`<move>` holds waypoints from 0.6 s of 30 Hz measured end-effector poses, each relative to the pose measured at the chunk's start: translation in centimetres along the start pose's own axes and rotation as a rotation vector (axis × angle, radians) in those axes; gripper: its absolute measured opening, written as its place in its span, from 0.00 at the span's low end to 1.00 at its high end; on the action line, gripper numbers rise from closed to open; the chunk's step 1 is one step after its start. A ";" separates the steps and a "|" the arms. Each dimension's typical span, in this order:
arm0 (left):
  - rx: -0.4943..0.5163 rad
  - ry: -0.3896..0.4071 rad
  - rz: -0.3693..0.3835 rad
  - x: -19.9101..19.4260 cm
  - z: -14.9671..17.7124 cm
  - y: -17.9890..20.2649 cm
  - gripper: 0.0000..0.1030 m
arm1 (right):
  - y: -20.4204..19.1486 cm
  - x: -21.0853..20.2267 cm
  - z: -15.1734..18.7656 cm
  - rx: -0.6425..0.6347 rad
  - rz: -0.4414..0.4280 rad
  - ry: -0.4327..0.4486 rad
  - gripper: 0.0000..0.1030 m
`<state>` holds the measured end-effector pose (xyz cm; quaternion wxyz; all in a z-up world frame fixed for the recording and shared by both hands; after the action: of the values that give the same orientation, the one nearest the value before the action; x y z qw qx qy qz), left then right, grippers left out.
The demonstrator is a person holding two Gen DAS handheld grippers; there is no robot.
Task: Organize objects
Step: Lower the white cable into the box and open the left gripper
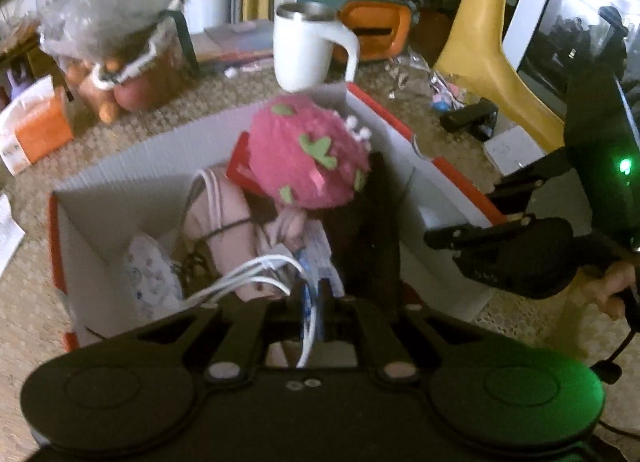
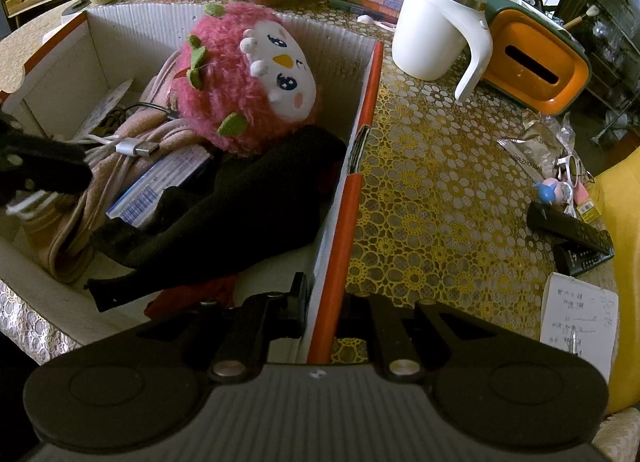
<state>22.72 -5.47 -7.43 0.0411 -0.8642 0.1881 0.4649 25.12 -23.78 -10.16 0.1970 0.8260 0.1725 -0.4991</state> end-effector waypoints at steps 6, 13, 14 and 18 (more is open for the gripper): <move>-0.012 -0.079 0.031 1.7 0.9 -0.2 0.12 | 0.0 0.1 0.0 0.002 0.001 -0.002 0.11; -0.048 -0.080 0.036 1.6 1.3 -1.0 0.23 | -0.1 0.0 0.0 0.009 0.006 -0.004 0.11; -0.047 -0.075 0.036 1.4 1.3 -1.0 0.27 | -0.1 0.0 0.0 0.010 0.007 -0.004 0.11; -0.038 -0.048 0.030 0.5 1.5 -0.9 0.36 | -0.1 0.0 0.0 0.016 0.010 -0.005 0.11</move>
<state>22.09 -4.42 -8.79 0.0223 -0.8504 0.1912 0.4897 25.04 -23.74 -10.15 0.1934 0.8270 0.1641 -0.5017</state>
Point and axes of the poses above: each gripper's, at about its wrist camera, not at the fingertips, and x roughly the way its jaws point, y to its right, z to its underside, the point moved 3 cm from there along x, roughly the way its jaws point
